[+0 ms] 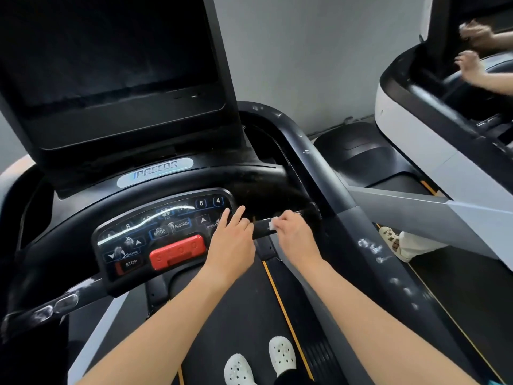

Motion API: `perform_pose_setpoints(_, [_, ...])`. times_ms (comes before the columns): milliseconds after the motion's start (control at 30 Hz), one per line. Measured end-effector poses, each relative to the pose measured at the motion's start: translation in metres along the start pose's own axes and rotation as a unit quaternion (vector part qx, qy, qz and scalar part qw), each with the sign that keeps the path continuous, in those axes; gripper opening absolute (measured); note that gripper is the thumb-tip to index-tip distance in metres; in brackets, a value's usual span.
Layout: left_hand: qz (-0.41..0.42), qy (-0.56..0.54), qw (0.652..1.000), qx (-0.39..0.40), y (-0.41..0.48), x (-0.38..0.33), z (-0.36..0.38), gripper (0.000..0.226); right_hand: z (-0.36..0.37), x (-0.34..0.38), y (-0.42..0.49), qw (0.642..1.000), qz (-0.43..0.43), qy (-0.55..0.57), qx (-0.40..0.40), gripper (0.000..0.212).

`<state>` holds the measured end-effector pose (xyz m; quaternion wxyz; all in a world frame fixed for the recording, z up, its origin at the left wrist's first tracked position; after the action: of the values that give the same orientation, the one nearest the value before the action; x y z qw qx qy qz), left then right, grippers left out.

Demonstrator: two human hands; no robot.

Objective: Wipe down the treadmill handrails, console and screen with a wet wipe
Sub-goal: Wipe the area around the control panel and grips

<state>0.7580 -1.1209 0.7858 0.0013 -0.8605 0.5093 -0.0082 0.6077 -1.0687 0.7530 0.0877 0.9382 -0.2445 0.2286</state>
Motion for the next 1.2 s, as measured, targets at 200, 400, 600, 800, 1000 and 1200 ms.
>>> perform_pose_setpoints(200, [-0.009, -0.008, 1.0, 0.005, 0.002, 0.0, 0.001, 0.045, -0.011, -0.033, 0.011, 1.0, 0.002, -0.021, -0.022, 0.02])
perform_pose_setpoints(400, [-0.025, -0.012, 1.0, 0.003, 0.006, 0.0, 0.003, 0.039, -0.012, -0.038, 0.015, 0.995, 0.079, -0.016, -0.05, 0.021])
perform_pose_setpoints(600, [-0.03, -0.014, 0.999, -0.008, 0.006, 0.0, 0.006, 0.035, 0.011, 0.011, 0.004, 0.996, -0.089, 0.009, -0.006, 0.025])
perform_pose_setpoints(800, [-0.023, -0.018, 1.0, -0.007, 0.005, 0.0, 0.005, 0.04, -0.009, -0.042, 0.021, 0.998, 0.04, 0.024, -0.042, 0.024])
perform_pose_setpoints(1000, [-0.016, -0.006, 1.0, -0.012, 0.003, 0.003, 0.01, 0.037, 0.009, 0.016, -0.003, 0.998, -0.031, 0.034, -0.038, 0.022])
perform_pose_setpoints(1200, [-0.024, 0.042, 0.999, -0.015, -0.005, 0.0, 0.01, 0.039, -0.006, -0.011, 0.009, 0.994, -0.1, 0.021, -0.036, 0.024])
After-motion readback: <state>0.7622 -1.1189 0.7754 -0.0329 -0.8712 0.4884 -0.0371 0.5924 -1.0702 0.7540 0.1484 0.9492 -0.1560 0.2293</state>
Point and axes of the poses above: each hand's wrist, its own y-axis towards the middle knuckle, its own z-axis out of the palm, x = y × z, the point moved 6 cm from there along y, towards the middle knuckle, and after that the axes turned 11 degrees about z, right-handed, at the moved point
